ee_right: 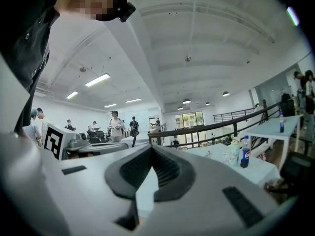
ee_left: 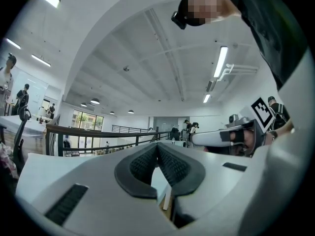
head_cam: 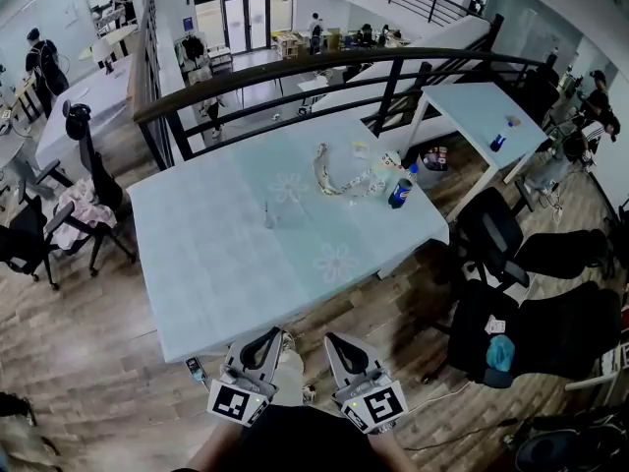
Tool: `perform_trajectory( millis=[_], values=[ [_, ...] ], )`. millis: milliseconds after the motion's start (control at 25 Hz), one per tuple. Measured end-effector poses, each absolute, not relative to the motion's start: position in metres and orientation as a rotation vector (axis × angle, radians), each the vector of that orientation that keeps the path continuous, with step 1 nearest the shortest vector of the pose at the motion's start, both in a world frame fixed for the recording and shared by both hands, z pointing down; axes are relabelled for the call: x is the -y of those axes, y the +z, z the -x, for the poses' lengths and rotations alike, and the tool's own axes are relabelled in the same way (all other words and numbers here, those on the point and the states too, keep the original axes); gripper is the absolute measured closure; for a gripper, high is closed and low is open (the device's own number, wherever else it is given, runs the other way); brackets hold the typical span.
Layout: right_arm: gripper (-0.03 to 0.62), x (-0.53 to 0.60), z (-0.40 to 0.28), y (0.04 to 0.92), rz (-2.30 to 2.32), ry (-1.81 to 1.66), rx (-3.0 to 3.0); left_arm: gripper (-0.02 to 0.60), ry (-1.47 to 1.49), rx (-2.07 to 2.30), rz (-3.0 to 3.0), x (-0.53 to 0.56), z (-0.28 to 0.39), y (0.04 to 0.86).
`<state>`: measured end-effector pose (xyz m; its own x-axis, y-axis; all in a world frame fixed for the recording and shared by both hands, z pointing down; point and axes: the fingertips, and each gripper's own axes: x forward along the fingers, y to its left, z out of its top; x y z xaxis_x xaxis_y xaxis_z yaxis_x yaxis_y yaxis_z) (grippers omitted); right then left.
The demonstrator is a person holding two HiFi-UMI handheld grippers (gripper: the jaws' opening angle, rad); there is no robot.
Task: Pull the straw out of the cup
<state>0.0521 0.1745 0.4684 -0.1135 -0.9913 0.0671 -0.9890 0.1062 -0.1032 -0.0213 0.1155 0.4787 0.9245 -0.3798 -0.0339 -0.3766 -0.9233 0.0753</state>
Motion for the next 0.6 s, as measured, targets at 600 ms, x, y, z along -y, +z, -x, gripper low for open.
perform_trajectory(
  millis=[600],
  values=[
    [0.585,-0.025,-0.106,0.457,2.030,-0.171,-2.449,0.569,-0.090,0.659,-3.015,0.031,-0.040,0.482]
  ],
)
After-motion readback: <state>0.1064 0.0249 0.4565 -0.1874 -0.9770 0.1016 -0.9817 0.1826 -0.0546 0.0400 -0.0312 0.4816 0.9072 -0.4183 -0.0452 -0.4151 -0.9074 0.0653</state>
